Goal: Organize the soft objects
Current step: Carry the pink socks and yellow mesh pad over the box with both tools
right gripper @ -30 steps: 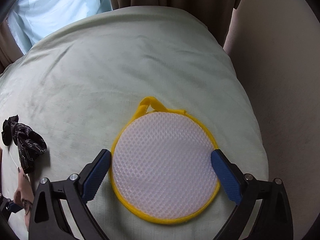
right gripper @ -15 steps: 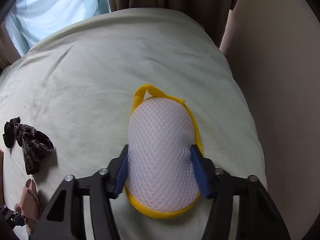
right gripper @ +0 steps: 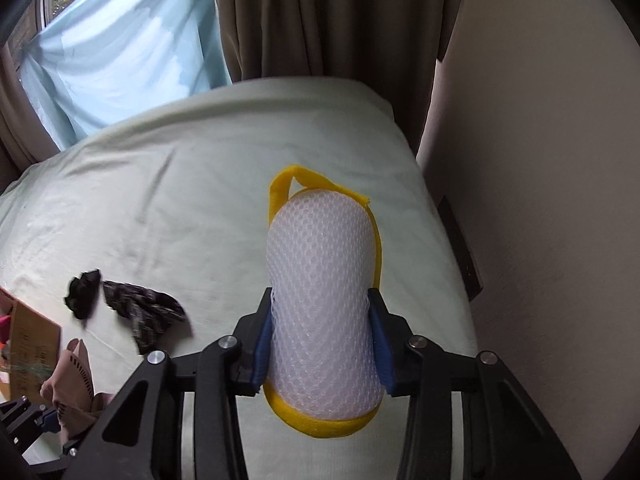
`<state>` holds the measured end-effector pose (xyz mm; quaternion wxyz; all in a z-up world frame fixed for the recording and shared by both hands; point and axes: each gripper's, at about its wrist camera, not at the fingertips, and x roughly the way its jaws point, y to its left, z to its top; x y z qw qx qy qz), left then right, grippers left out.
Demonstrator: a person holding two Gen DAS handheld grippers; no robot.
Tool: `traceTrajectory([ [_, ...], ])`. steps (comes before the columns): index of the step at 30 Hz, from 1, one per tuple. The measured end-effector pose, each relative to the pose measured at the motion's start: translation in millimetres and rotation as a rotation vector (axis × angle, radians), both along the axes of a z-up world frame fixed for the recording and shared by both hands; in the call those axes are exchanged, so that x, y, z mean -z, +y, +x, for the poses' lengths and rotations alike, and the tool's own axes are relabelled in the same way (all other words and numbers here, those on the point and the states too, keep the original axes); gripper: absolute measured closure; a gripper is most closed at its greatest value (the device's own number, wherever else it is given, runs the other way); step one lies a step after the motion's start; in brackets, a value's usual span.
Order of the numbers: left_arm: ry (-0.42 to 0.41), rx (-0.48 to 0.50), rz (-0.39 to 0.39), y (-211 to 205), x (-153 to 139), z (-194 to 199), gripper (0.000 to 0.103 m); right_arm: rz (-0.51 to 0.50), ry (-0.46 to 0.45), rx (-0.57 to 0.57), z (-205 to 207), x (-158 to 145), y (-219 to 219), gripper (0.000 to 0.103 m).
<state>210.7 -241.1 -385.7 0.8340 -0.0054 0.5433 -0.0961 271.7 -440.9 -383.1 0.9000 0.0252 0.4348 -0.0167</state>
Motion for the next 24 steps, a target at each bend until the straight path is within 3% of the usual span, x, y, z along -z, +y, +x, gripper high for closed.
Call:
traceTrajectory([
  [12,-0.156,0.003,-0.076,32.6,-140.7,-31.3,0.073,0.037,-0.111,-0.038,-69.8,-149.4,52.5,0.064],
  [18,-0.219,-0.028,-0.094,84.9,-194.6,-46.3,0.073,0.040,-0.146,-0.094,-104.9,-205.2,107.0,0.064],
  [24,-0.263,-0.066,-0.085,164.1,-231.6,-57.3,0.073,0.084,-0.150,-0.137,-133.8,-233.1,186.5,0.064],
])
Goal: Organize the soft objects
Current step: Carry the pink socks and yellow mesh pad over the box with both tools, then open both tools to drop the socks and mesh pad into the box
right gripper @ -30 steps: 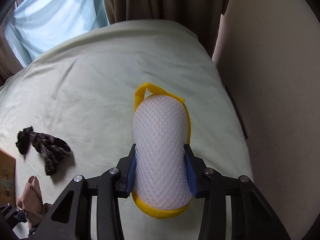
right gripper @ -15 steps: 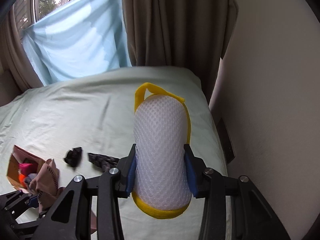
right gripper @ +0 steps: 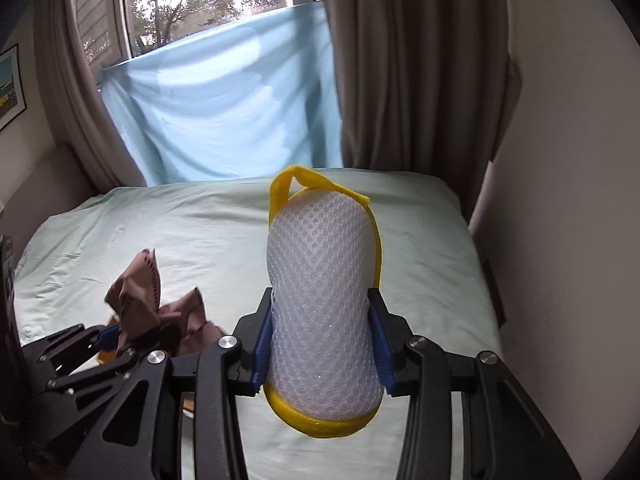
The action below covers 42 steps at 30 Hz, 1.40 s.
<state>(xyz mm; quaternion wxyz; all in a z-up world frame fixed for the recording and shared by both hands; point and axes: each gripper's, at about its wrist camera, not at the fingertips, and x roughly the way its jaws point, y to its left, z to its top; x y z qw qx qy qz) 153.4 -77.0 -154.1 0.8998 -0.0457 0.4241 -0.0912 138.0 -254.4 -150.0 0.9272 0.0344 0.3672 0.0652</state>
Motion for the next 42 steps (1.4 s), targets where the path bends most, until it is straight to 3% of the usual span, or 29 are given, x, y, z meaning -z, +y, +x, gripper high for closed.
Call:
traceTrajectory([
  [5,0.005,-0.009,0.012,71.3,-14.0,-4.0,0.073,0.039,0.007,-0.016,-14.5,-12.8,71.5,0.064],
  [9,0.023,-0.027,0.006,132.4,-11.0,0.2,0.073,0.056,0.042,-0.036,-11.1,-5.2,124.6,0.064],
  [19,0.145,-0.034,0.032,249.9,44.4,28.1,0.073,0.087,0.204,-0.052,18.9,43.4,227.4,0.064],
  [26,0.260,0.008,0.079,290.2,110.4,52.2,0.073,0.110,0.387,0.008,47.7,113.8,267.1,0.064],
  [32,0.383,0.035,0.124,304.6,165.4,73.3,0.073,0.164,0.540,0.055,68.0,167.1,262.0,0.064],
  [38,0.482,0.076,0.195,302.1,212.9,82.8,0.073,0.208,0.645,0.078,89.4,202.0,255.2,0.063],
  [42,0.526,0.109,0.215,294.3,228.1,86.3,0.073,0.237,0.707,0.079,100.9,221.0,256.1,0.061],
])
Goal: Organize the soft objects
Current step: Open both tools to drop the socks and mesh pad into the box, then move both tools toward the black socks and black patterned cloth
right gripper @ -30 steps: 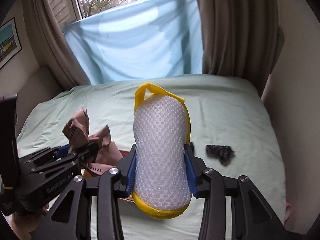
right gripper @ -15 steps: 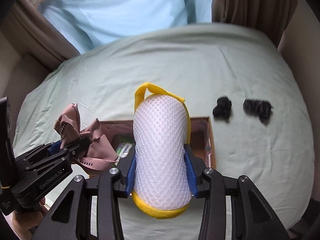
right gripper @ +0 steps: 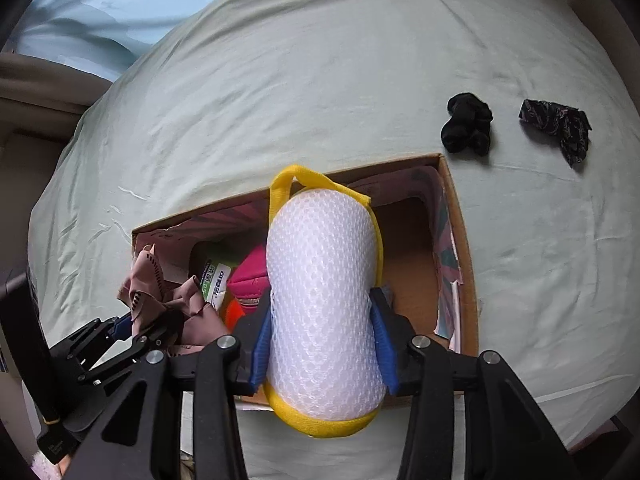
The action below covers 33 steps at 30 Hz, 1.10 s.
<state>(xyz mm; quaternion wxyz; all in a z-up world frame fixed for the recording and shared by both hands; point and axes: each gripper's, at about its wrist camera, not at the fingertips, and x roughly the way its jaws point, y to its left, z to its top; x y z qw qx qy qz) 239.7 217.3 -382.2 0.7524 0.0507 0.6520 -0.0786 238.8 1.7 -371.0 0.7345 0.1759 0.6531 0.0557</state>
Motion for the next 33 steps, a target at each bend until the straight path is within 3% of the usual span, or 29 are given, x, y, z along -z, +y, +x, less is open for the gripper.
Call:
traceTrajectory([
  [2,0.007,0.017,-0.012,-4.5,0.1,0.2,0.066,0.021,0.003,0.013,4.2,6.1,-1.3,0.051],
  [3,0.008,0.031,-0.033,-7.2,-0.2,-0.2,0.044,0.033,0.002,0.018,6.3,7.6,-2.2,0.047],
  [4,0.012,0.046,-0.046,-11.6,-1.7,-0.3,0.007,0.037,-0.001,0.024,7.8,7.6,-2.9,0.034],
  [5,0.015,0.065,-0.047,-15.2,-1.7,-0.9,0.001,0.036,-0.004,0.030,9.5,8.0,-3.8,0.020],
  [8,-0.004,0.119,-0.043,-24.1,-5.0,-6.1,0.000,0.034,0.018,0.029,12.2,10.4,-4.6,0.009],
  [11,0.011,0.144,-0.035,-29.0,-3.1,-9.4,0.000,0.017,0.037,0.008,13.6,15.0,-5.2,0.009],
  [17,0.011,0.109,-0.066,-24.0,-8.6,-12.7,0.000,0.014,-0.021,-0.011,7.0,5.5,-2.7,0.009],
  [33,-0.084,0.070,-0.069,-3.9,-55.4,-39.6,0.000,0.017,-0.109,-0.025,-25.9,-38.8,5.1,0.009],
])
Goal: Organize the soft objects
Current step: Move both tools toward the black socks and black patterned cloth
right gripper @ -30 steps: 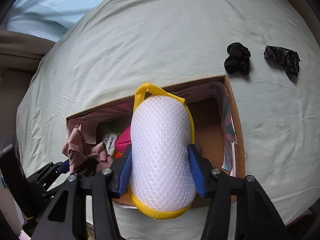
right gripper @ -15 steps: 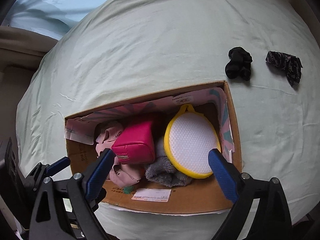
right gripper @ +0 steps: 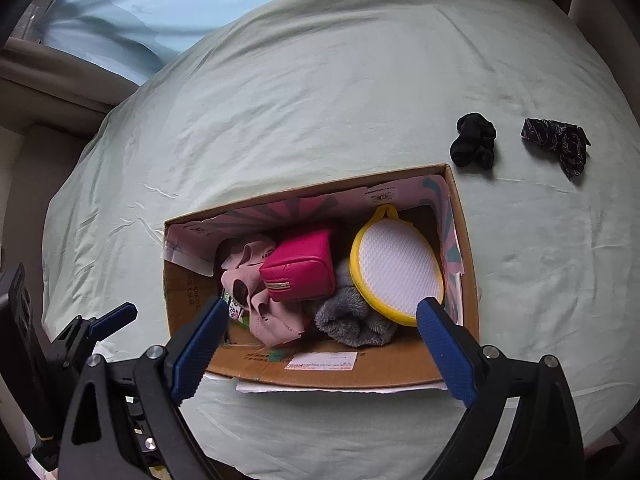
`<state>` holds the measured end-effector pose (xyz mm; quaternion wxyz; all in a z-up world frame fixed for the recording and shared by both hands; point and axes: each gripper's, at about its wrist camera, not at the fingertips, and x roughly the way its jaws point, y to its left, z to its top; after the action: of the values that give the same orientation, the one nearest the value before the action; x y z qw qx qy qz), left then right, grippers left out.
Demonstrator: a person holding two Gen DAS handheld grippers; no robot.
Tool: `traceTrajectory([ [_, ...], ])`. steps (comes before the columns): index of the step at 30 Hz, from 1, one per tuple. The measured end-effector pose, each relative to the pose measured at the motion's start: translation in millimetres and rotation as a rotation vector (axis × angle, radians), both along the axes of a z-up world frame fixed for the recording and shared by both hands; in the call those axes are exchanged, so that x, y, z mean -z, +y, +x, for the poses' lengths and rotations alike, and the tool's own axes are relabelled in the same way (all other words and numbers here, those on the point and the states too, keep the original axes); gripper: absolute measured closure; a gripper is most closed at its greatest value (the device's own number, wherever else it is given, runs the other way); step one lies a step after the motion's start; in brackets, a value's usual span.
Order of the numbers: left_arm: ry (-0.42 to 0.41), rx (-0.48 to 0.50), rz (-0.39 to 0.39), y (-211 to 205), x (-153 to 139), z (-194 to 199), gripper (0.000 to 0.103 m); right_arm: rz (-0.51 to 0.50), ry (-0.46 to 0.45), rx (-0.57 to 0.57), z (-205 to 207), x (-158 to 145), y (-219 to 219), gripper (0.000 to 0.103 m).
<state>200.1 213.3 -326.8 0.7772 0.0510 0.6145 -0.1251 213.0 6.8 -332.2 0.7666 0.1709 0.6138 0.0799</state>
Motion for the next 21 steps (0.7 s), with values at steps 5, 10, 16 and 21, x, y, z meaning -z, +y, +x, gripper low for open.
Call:
traceTrajectory([
  [5,-0.046,-0.029,-0.032,10.8,-26.6,-16.2,0.000,-0.022,-0.046,-0.016,-18.5,-27.7,4.2,0.009],
  [10,-0.112,-0.069,-0.067,20.1,-59.2,-34.6,0.000,-0.089,-0.153,-0.045,-42.2,-66.2,8.1,0.009],
  [16,-0.226,-0.130,-0.103,31.5,-105.2,-59.0,0.000,-0.202,-0.340,-0.059,-77.4,-124.7,9.5,0.009],
  [21,-0.354,-0.193,-0.104,36.2,-147.9,-83.1,0.000,-0.270,-0.479,-0.037,-110.2,-164.8,3.1,0.009],
])
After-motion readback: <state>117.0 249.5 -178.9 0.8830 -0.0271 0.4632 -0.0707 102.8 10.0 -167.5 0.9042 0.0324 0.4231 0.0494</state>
